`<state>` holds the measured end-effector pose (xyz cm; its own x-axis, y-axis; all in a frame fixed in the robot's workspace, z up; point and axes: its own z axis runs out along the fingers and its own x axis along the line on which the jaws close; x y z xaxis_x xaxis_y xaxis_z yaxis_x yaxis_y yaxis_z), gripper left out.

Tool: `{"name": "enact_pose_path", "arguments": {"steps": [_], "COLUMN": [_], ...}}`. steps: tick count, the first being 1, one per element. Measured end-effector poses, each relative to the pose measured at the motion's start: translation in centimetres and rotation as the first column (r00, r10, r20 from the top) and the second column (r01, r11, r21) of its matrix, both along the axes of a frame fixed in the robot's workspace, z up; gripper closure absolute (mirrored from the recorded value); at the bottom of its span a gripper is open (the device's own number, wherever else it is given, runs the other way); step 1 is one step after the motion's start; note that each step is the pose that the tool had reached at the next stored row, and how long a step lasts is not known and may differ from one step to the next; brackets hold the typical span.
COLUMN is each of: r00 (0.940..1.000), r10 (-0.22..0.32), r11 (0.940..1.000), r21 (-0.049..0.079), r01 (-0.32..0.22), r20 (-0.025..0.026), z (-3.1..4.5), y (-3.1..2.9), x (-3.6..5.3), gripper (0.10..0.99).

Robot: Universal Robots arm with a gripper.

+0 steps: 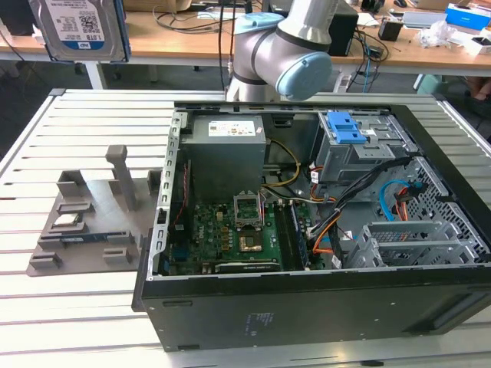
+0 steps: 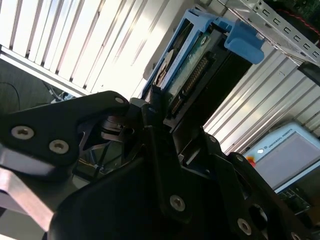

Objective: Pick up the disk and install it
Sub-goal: 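Pick up the disk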

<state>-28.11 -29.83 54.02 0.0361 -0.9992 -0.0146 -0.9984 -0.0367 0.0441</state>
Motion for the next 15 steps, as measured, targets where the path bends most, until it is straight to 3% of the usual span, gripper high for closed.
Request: {"name": "enact_pose_path", "arguments": {"steps": [5, 7, 15], "r00": [1.0000, 1.0000, 1.0000], "r10": [0.000, 0.000, 0.000], "r11": [1.0000, 1.0000, 1.0000], "r21": [0.000, 0.000, 0.000], "r01": [0.000, 0.000, 0.000], "r20": [-0.0003, -0.0009, -0.0027], "z": [0.00, 0.01, -0.01], "y": [0.04, 0.04, 0.04], "x": [2.43, 4.31, 8.64], "gripper": [0.722, 0.722, 0.722]}}
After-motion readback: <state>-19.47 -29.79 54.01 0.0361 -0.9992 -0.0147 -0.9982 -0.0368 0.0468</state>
